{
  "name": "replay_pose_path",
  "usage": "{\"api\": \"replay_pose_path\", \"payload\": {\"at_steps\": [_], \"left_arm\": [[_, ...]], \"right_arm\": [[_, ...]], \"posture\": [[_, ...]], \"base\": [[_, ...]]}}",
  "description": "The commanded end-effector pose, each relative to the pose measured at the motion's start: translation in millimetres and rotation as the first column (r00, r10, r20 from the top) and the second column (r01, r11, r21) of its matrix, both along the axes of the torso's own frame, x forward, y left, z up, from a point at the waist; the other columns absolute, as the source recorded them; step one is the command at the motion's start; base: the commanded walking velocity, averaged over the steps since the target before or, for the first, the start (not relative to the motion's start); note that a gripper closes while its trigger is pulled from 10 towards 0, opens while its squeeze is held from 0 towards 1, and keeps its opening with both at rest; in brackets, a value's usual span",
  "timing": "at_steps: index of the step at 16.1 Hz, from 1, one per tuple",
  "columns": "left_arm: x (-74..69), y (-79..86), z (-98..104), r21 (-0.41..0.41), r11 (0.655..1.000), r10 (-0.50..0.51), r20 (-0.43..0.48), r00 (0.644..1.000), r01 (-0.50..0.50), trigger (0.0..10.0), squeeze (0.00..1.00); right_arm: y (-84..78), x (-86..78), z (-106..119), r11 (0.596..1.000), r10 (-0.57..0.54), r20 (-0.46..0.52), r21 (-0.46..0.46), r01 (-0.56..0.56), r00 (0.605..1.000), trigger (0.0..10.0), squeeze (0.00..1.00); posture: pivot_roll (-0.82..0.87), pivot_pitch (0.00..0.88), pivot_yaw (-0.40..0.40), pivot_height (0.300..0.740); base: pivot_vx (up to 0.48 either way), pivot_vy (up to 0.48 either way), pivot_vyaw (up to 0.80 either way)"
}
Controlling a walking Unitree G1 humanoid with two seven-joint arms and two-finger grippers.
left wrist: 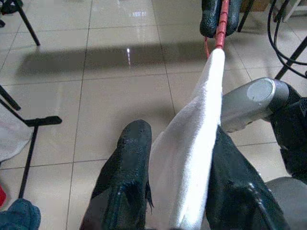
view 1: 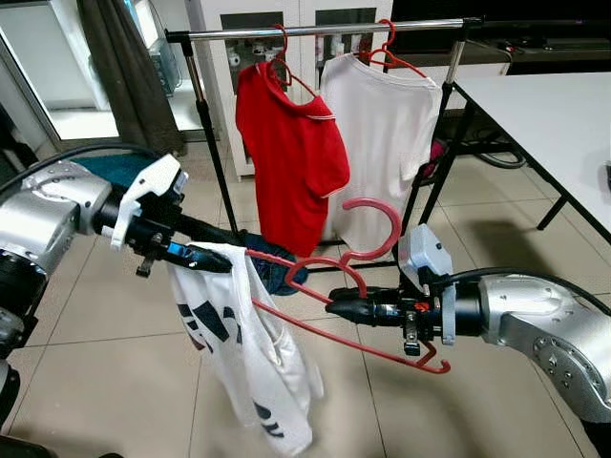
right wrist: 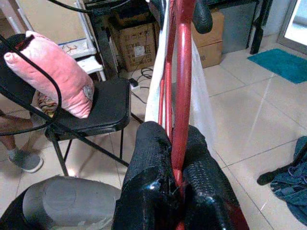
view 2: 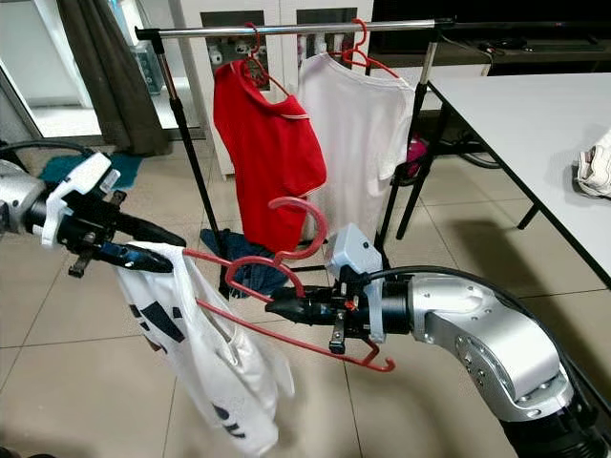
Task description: Hang hanger
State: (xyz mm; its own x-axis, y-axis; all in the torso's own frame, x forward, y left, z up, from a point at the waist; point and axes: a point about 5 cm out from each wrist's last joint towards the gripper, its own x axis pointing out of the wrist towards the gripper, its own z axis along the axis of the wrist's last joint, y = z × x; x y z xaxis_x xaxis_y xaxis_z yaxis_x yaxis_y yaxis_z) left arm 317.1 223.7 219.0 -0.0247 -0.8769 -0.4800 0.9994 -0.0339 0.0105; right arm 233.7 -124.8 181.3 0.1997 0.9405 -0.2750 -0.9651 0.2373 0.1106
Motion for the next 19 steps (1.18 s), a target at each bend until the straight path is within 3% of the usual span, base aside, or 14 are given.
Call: {"api": "replay_pose_path", "payload": {"at_steps": [1, 8, 9, 10, 11, 13, 14, 16, 18, 19], "left_arm": [[2.7, -4.2, 6, 0.008, 1.0, -0.02, 0.02, 1.0, 0.02, 0.0, 0.0], [-0.9, -11.0, 16, -0.048, 0.998, -0.036, 0.004, 0.999, 0.036, 0.0, 0.0], [-2.6, -10.5, 16, -0.053, 0.998, -0.033, -0.007, 0.999, 0.032, 0.0, 0.0], [-3.5, -9.8, 16, -0.057, 0.998, -0.028, -0.017, 0.999, 0.027, 0.0, 0.0], [-3.4, -8.3, 15, -0.062, 0.998, -0.019, -0.02, 1.0, 0.018, 0.0, 0.0], [-3.0, -6.6, 16, -0.07, 0.998, -0.007, -0.019, 1.0, 0.006, 0.0, 0.0], [-3.1, -4.3, 16, -0.073, 0.997, 0.005, -0.02, 1.0, -0.006, 0.0, 0.0], [-2.8, 0.1, 15, -0.079, 0.996, 0.03, -0.019, 0.999, -0.032, 0.0, 0.0], [-2.2, 3.1, 15, -0.08, 0.995, 0.051, -0.016, 0.999, -0.052, 0.0, 0.0], [-1.9, 5.7, 15, -0.083, 0.994, 0.076, -0.011, 0.997, -0.077, 0.0, 0.0]], "right_arm": [[5.7, 0.6, 15, 0.998, 0.046, 0.072, 0.031, -0.048, 0.996, 0.0, 0.0], [8.2, 4.5, 16, 0.998, 0.037, 0.084, 0.043, -0.041, 0.996, 0.0, 0.0], [8.8, 4.7, 15, 0.998, 0.033, 0.082, 0.043, -0.036, 0.996, 1.9, 0.0], [9.2, 4.8, 14, 0.998, 0.027, 0.076, 0.046, -0.03, 0.997, 4.9, 0.0], [9.8, 5.2, 14, 0.998, 0.013, 0.049, 0.067, -0.016, 0.999, 10.0, 0.0], [9.6, 6.7, 14, 0.996, -0.004, 0.03, 0.087, 0.002, 1.0, 10.0, 0.0], [7.9, 8.8, 15, 0.995, -0.028, 0.025, 0.099, 0.025, 0.999, 10.0, 0.8], [2.0, 10.9, 13, 0.992, -0.073, 0.023, 0.105, 0.07, 0.997, 10.0, 1.0], [-4.9, 14.1, 12, 0.985, -0.135, 0.028, 0.11, 0.131, 0.991, 10.0, 1.0], [-14.4, 19.3, 13, 0.968, -0.223, 0.043, 0.13, 0.216, 0.974, 10.0, 1.0]], "posture": [[-0.18, 0.0, 0.074, 0.74], [-0.17, 0.0, 0.076, 0.74], [-0.17, 0.0, 0.076, 0.74], [-0.17, 0.0, 0.076, 0.74], [-0.17, 0.0, 0.076, 0.74], [-0.16, 0.0, 0.068, 0.74], [-0.16, 0.0, 0.068, 0.74], [-0.16, 0.0, 0.071, 0.74], [-0.16, 0.0, 0.071, 0.74], [-0.16, 0.0, 0.073, 0.74]], "base": [[0.0, 0.0, 0.0], [0.0, 0.0, 0.0], [0.0, 0.0, 0.0], [0.0, 0.0, 0.0], [0.0, 0.0, 0.0], [0.0, 0.0, 0.0], [0.0, 0.0, 0.0], [0.0, 0.0, 0.0], [0.0, 0.0, 0.0], [0.0, 0.0, 0.0]]}}
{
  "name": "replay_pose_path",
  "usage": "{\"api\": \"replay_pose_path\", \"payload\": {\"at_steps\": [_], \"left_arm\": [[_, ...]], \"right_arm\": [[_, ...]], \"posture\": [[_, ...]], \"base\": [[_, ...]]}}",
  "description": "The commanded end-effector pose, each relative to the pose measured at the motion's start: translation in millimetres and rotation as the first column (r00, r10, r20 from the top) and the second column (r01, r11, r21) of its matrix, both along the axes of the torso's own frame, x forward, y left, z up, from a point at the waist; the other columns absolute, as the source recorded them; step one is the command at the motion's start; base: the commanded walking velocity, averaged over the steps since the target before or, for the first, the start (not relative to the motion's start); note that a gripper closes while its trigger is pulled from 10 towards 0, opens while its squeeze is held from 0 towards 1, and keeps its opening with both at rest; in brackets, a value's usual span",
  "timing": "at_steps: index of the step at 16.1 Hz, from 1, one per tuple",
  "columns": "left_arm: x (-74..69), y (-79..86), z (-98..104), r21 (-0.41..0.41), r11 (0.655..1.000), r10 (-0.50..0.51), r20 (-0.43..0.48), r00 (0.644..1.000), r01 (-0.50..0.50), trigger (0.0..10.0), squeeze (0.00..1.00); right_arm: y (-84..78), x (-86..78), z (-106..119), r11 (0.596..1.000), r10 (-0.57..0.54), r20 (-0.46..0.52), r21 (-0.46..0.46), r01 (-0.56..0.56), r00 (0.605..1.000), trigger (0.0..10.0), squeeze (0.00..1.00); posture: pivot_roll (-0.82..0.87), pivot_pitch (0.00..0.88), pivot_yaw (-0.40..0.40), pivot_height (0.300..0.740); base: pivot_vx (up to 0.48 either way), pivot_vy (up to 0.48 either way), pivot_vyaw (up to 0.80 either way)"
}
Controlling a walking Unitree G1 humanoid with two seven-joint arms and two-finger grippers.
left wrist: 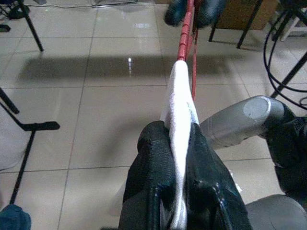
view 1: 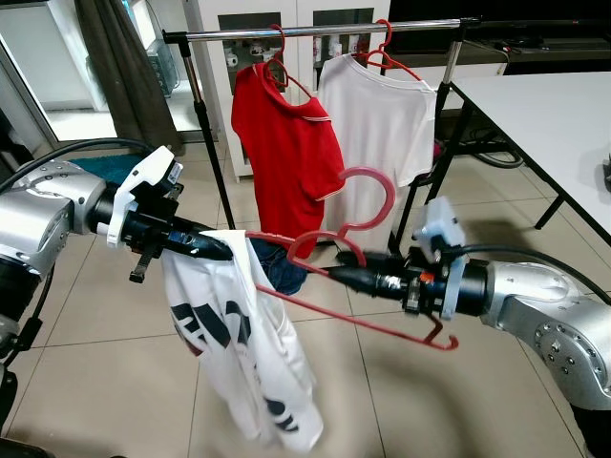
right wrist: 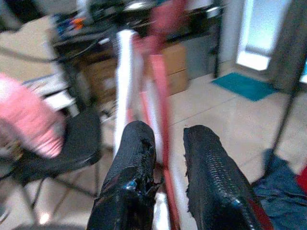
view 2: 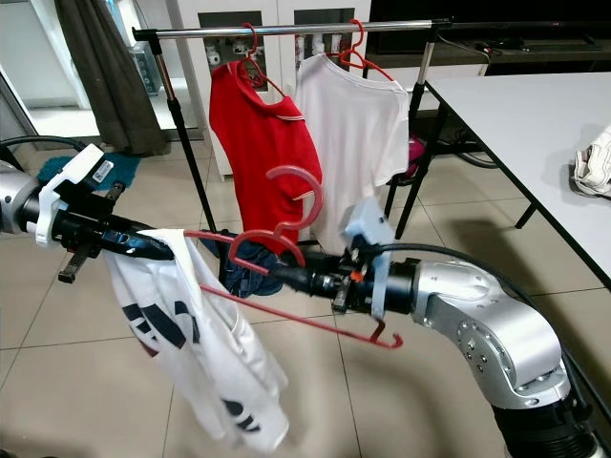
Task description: Hang hanger
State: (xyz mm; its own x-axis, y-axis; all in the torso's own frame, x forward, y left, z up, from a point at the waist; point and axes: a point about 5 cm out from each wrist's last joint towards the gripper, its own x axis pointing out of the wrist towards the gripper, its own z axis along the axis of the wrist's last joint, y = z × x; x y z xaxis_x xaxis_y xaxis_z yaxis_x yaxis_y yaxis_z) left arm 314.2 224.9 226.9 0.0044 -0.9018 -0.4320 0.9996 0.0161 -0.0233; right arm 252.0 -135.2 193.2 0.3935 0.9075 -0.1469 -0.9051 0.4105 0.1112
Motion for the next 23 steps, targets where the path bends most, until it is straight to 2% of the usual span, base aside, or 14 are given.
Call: {"api": "replay_pose_path", "payload": {"at_steps": [1, 3, 5, 6, 8, 9, 10, 11, 13, 15, 18, 21, 23], "left_arm": [[1.4, 7.6, 6, -0.031, 0.998, 0.063, 0.031, 0.998, -0.062, 0.0, 0.0], [1.9, 10.8, 4, -0.035, 0.994, 0.105, 0.038, 0.994, -0.104, 0.0, 0.0], [2.0, 13.4, 2, -0.034, 0.99, 0.141, 0.045, 0.989, -0.139, 0.0, 0.0], [2.4, 15.0, -1, -0.034, 0.986, 0.168, 0.058, 0.984, -0.166, 0.0, 0.0], [3.3, 16.5, -2, -0.032, 0.98, 0.196, 0.076, 0.978, -0.194, 0.0, 0.0], [5.0, 18.3, -3, -0.03, 0.973, 0.229, 0.102, 0.968, -0.227, 0.0, 0.0], [9.3, 20.2, -3, -0.029, 0.96, 0.279, 0.146, 0.949, -0.277, 0.0, 0.0], [12.8, 20.6, -3, -0.038, 0.95, 0.312, 0.168, 0.935, -0.31, 0.0, 0.0], [15.7, 15.9, -1, -0.065, 0.949, 0.317, 0.183, 0.931, -0.31, 0.0, 0.0], [19.0, 9.8, 6, -0.093, 0.947, 0.32, 0.215, 0.923, -0.307, 0.0, 0.0], [23.0, 3.5, 16, -0.13, 0.947, 0.317, 0.246, 0.916, -0.293, 0.0, 0.0], [23.1, -5.0, 25, -0.17, 0.954, 0.283, 0.252, 0.926, -0.245, 0.0, 0.0], [23.9, -13.5, 31, -0.209, 0.956, 0.258, 0.252, 0.933, -0.209, 0.0, 0.0]], "right_arm": [[-14.1, 6.0, 5, 0.993, -0.111, 0.034, 0.044, 0.109, 0.993, 10.0, 1.0], [-23.2, 8.5, 10, 0.98, -0.173, 0.036, 0.102, 0.168, 0.984, 10.0, 1.0], [-30.9, 10.6, 9, 0.964, -0.242, 0.04, 0.121, 0.236, 0.969, 10.0, 1.0], [-37.0, 13.6, 8, 0.941, -0.314, 0.043, 0.145, 0.305, 0.949, 10.0, 1.0], [-41.5, 16.1, 8, 0.917, -0.373, 0.051, 0.172, 0.36, 0.926, 10.0, 1.0], [-46.3, 19.4, 12, 0.883, -0.441, 0.084, 0.217, 0.416, 0.894, 10.0, 1.0], [-46.7, 19.2, 21, 0.861, -0.46, 0.092, 0.29, 0.418, 0.883, 10.0, 1.0], [-43.1, 16.1, 27, 0.861, -0.432, 0.089, 0.338, 0.38, 0.898, 10.0, 1.0], [-32.1, 7.5, 23, 0.903, -0.334, 0.096, 0.316, 0.29, 0.938, 10.0, 1.0], [-14.3, -4.3, 14, 0.938, -0.216, 0.074, 0.291, 0.187, 0.973, 10.0, 1.0], [7.6, -13.6, 2, 0.96, -0.138, 0.041, 0.25, 0.124, 0.99, 10.0, 1.0], [19.3, -12.7, -6, 0.965, -0.133, 0.032, 0.23, 0.122, 0.991, 10.0, 1.0], [34.8, -11.8, -10, 0.973, -0.103, 0.037, 0.21, 0.093, 0.994, 10.0, 1.0]], "posture": [[-0.17, 0.0, 0.075, 0.74], [-0.17, 0.0, 0.077, 0.74], [-0.17, 0.0, 0.078, 0.74], [-0.17, 0.0, 0.077, 0.74], [-0.17, 0.0, 0.077, 0.74], [-0.17, 0.0, 0.077, 0.74], [-0.17, 0.0, 0.079, 0.74], [-0.17, 0.0, 0.078, 0.74], [-0.17, 0.0, 0.079, 0.74], [-0.17, 0.0, 0.079, 0.74], [-0.18, 0.0, 0.077, 0.74], [-0.17, 0.0, 0.065, 0.74], [-0.16, 0.0, 0.061, 0.74]], "base": [[0.0, 0.0, 0.0], [0.0, 0.0, 0.0], [0.0, 0.0, 0.0], [0.0, 0.0, 0.0], [0.0, 0.0, 0.0], [0.0, 0.0, 0.0], [0.0, 0.0, 0.0], [0.0, 0.0, 0.0], [0.0, 0.0, 0.0], [0.0, 0.0, 0.0], [0.0, 0.0, 0.0], [0.0, 0.0, 0.0], [0.0, 0.0, 0.0]]}}
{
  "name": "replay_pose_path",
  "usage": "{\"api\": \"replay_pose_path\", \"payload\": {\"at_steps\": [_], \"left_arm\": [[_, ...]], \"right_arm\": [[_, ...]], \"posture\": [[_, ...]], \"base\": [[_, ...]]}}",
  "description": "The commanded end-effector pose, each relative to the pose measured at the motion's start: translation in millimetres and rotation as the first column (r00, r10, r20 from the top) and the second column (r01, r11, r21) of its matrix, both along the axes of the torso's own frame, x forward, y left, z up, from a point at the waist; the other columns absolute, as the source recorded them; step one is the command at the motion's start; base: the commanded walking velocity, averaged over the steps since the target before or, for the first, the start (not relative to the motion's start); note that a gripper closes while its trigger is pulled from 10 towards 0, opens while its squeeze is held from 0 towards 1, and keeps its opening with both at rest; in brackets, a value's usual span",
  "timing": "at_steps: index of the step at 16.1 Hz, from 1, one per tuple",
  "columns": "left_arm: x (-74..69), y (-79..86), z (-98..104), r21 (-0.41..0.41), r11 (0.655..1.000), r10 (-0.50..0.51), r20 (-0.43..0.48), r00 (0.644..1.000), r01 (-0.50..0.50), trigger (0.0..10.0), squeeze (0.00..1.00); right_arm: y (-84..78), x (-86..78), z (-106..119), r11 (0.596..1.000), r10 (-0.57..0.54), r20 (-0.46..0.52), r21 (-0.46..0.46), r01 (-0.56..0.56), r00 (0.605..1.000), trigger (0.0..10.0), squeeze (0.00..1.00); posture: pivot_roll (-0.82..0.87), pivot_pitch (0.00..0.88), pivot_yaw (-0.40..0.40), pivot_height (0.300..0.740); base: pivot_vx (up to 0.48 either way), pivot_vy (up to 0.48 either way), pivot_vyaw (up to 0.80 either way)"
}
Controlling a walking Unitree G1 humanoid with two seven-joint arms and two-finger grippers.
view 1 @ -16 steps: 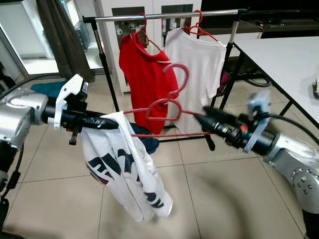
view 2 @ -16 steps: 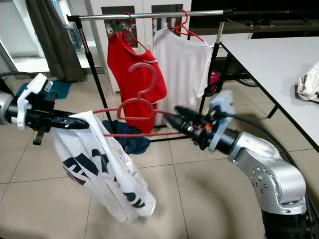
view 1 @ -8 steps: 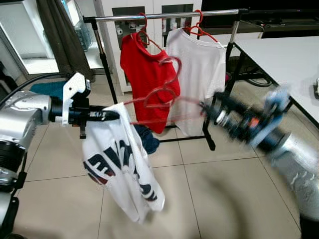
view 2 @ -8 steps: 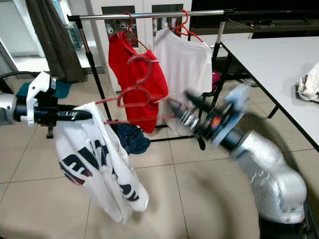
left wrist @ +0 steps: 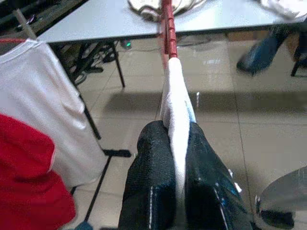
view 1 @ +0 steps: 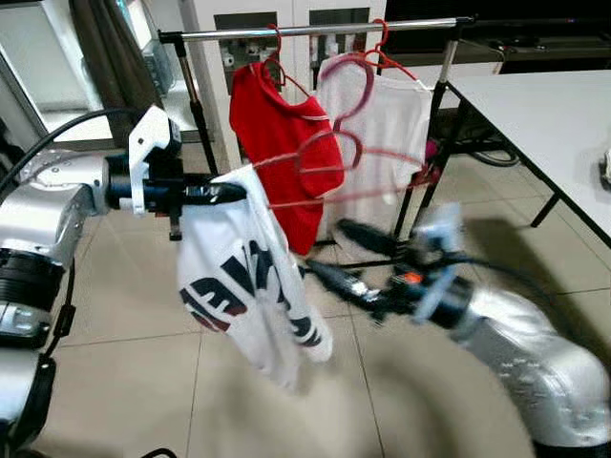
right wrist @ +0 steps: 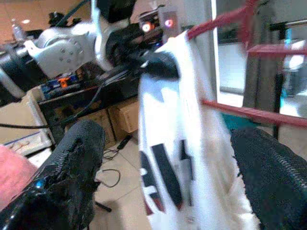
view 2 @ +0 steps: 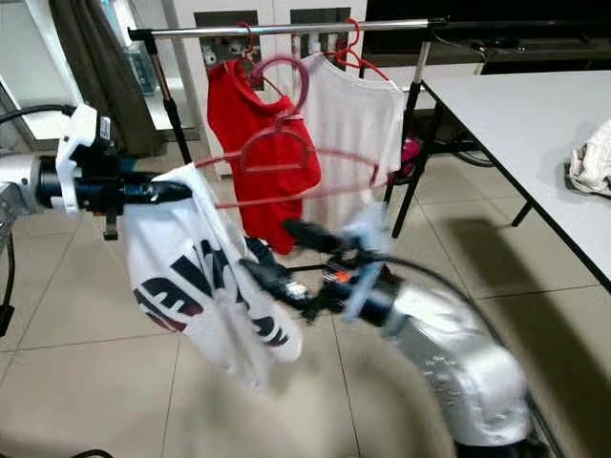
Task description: Hang hanger
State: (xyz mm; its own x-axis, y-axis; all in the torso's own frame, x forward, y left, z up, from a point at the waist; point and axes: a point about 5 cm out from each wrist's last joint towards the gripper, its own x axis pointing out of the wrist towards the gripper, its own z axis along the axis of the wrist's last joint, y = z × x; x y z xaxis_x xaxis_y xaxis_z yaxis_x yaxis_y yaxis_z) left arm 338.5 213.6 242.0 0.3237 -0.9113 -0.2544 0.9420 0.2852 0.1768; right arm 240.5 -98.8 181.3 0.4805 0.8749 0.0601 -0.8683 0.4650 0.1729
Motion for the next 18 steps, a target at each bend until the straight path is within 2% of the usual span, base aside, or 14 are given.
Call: {"api": "replay_pose_path", "payload": {"at_steps": [1, 2, 3, 7, 9, 11, 18], "left_arm": [[-0.1, -6.1, 20, -0.028, 0.999, -0.041, 0.06, 0.997, 0.043, 0.0, 0.0], [0.0, -8.8, 22, -0.037, 0.997, -0.06, 0.059, 0.996, 0.062, 0.0, 0.0], [-0.6, -13.3, 27, -0.053, 0.994, -0.092, 0.059, 0.994, 0.095, 0.0, 0.0], [-1.9, -16.3, 30, -0.053, 0.989, -0.133, 0.056, 0.99, 0.136, 0.0, 0.0], [-1.6, -16.8, 31, -0.054, 0.989, -0.137, 0.055, 0.989, 0.14, 0.0, 0.0], [-2.7, -20.3, 34, -0.069, 0.985, -0.154, 0.063, 0.986, 0.159, 0.0, 0.0], [-0.2, -24.9, 37, -0.067, 0.985, -0.156, 0.078, 0.985, 0.162, 0.0, 0.0]], "right_arm": [[7.1, 2.2, 0, 1.0, 0.006, 0.025, -0.026, -0.005, 1.0, 10.0, 1.0], [13.5, 5.1, 0, 0.999, 0.007, 0.046, -0.046, -0.005, 0.999, 10.0, 0.97], [21.6, 10.3, 0, 0.998, 0.012, 0.076, -0.065, -0.007, 0.997, 10.0, 0.0], [29.1, 25.5, 2, 0.994, -0.044, 0.151, -0.096, 0.059, 0.988, 10.0, 0.0], [30.1, 27.9, 1, 0.993, -0.041, 0.16, -0.099, 0.057, 0.986, 10.0, 0.0], [36.6, 27.5, 2, 0.998, -0.008, 0.155, -0.065, 0.018, 0.988, 10.0, 0.0], [53.5, 24.2, 1, 0.991, 0.129, 0.167, -0.047, -0.123, 0.977, 10.0, 0.0]], "posture": [[-0.16, 0.0, 0.065, 0.74], [-0.16, 0.0, 0.068, 0.74], [-0.17, 0.0, 0.075, 0.74], [-0.16, 0.0, 0.076, 0.74], [-0.16, 0.0, 0.076, 0.74], [-0.16, 0.0, 0.075, 0.74], [-0.16, 0.0, 0.077, 0.74]], "base": [[0.0, 0.0, 0.0], [0.0, 0.0, 0.0], [0.0, 0.0, 0.0], [0.0, 0.0, 0.0], [0.0, 0.0, 0.0], [0.0, 0.0, 0.0], [0.0, 0.0, 0.0]]}}
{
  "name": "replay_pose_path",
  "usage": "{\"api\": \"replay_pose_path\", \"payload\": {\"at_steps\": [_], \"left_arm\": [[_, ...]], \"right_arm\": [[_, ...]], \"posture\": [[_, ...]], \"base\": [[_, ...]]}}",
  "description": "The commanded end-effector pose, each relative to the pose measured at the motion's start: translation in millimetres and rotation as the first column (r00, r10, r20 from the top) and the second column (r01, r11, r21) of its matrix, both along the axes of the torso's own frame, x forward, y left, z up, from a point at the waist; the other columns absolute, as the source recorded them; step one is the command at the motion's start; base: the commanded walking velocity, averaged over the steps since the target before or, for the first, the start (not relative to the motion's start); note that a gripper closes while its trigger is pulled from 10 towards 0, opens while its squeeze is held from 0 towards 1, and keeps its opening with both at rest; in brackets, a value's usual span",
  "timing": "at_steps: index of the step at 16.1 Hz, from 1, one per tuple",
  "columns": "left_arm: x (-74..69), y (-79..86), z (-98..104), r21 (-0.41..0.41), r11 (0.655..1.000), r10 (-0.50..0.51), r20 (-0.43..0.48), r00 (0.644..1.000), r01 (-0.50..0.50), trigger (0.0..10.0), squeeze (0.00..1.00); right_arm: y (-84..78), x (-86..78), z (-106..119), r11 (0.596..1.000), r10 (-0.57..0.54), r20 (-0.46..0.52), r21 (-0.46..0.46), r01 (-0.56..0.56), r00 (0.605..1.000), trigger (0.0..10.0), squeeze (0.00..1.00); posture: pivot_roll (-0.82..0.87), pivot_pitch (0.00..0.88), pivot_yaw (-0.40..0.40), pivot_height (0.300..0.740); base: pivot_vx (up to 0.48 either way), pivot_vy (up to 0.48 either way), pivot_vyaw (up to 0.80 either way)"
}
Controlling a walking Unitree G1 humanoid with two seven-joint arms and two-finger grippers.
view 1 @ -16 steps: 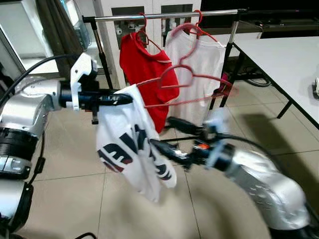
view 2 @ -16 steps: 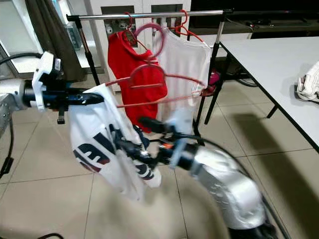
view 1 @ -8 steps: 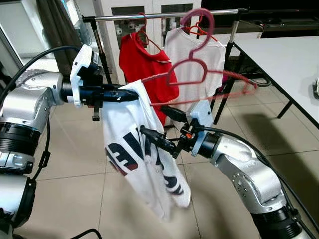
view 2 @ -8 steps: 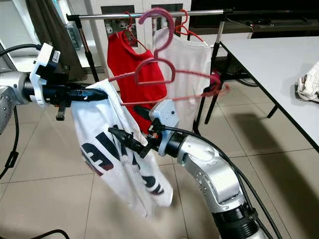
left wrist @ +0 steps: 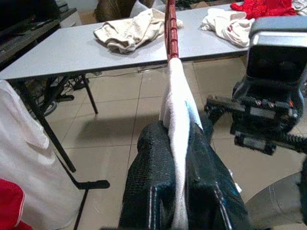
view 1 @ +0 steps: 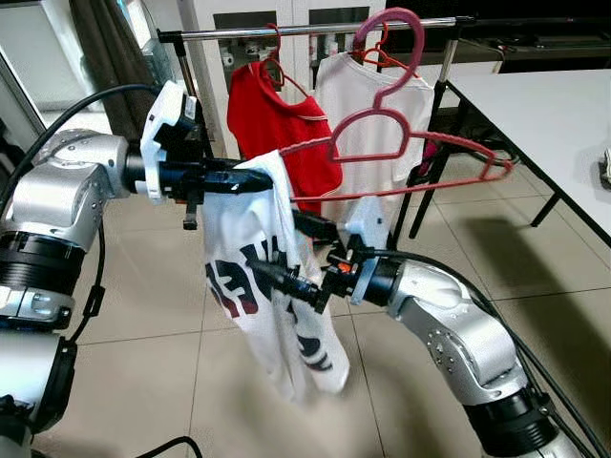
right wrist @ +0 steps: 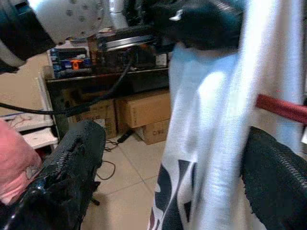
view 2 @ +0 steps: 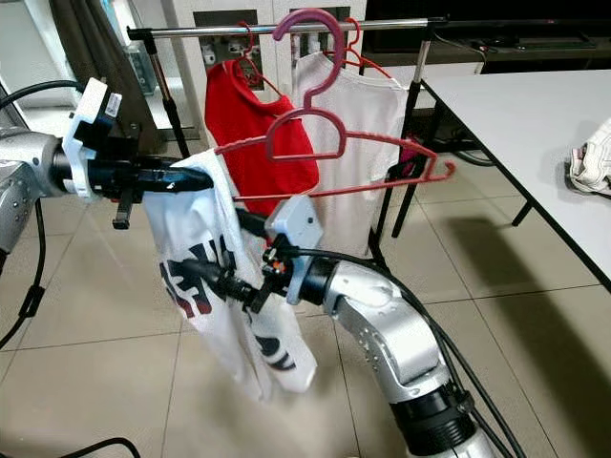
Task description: Hang hanger
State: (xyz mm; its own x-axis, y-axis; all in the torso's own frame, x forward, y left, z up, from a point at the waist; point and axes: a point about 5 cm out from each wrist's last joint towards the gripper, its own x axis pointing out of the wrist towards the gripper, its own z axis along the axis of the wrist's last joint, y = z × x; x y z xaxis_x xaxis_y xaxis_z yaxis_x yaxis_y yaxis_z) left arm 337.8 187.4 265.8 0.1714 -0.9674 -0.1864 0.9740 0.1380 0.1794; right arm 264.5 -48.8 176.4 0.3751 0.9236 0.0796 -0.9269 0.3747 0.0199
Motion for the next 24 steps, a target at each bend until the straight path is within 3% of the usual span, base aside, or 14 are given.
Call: {"api": "replay_pose_path", "payload": {"at_steps": [1, 8, 12, 18, 19, 20, 23, 24], "left_arm": [[1.7, 0.2, 15, -0.014, 1.0, 0.018, 0.062, 0.998, -0.018, 0.0, 0.0], [4.6, -4.7, 23, -0.024, 0.999, 0.042, 0.087, 0.995, -0.04, 0.0, 0.0], [0.2, -7.2, 35, -0.036, 0.999, 0.021, 0.108, 0.994, -0.017, 0.0, 0.0], [0.2, 3.5, 46, -0.05, 0.998, 0.054, 0.137, 0.989, -0.048, 0.0, 0.0], [-0.1, 5.5, 49, -0.052, 0.997, 0.061, 0.141, 0.988, -0.054, 0.0, 0.0], [-0.5, 6.7, 50, -0.054, 0.997, 0.063, 0.144, 0.988, -0.056, 0.0, 0.0], [-1.4, 12.4, 55, -0.055, 0.996, 0.073, 0.154, 0.985, -0.066, 0.0, 0.0], [-1.4, 13.8, 55, -0.054, 0.996, 0.078, 0.155, 0.985, -0.07, 0.0, 0.0]], "right_arm": [[5.8, -1.6, 6, 0.998, 0.057, 0.018, 0.014, -0.057, 0.998, 10.0, 0.0], [19.0, 2.3, -7, 0.992, 0.122, -0.006, -0.019, -0.122, 0.993, 10.0, 0.0], [25.5, 11.6, -29, 0.99, 0.113, -0.04, -0.084, -0.116, 0.993, 10.0, 0.0], [19.3, 7.3, -60, 0.972, 0.159, -0.12, -0.152, -0.176, 0.98, 9.6, 0.0], [15.7, 7.0, -68, 0.97, 0.156, -0.141, -0.167, -0.179, 0.978, 8.6, 0.0], [13.1, 6.7, -73, 0.968, 0.152, -0.158, -0.174, -0.179, 0.976, 6.9, 0.0], [-2.3, 3.7, -98, 0.957, 0.138, -0.238, -0.218, -0.191, 0.961, 0.5, 0.0], [-6.5, 2.9, -102, 0.955, 0.134, -0.255, -0.224, -0.194, 0.958, 0.0, 0.0]], "posture": [[-0.16, 0.0, 0.078, 0.74], [-0.15, 0.0, 0.077, 0.74], [-0.14, 0.0, 0.072, 0.74], [-0.13, 0.0, 0.07, 0.74], [-0.13, 0.0, 0.069, 0.74], [-0.13, 0.0, 0.069, 0.74], [-0.13, 0.0, 0.068, 0.74], [-0.13, 0.0, 0.067, 0.74]], "base": [[0.0, 0.0, 0.0], [0.0, 0.0, 0.0], [0.0, 0.0, 0.0], [0.0, 0.0, 0.0], [0.0, 0.0, 0.0], [0.0, 0.0, 0.0], [0.0, 0.0, 0.0], [0.0, 0.0, 0.0]]}}
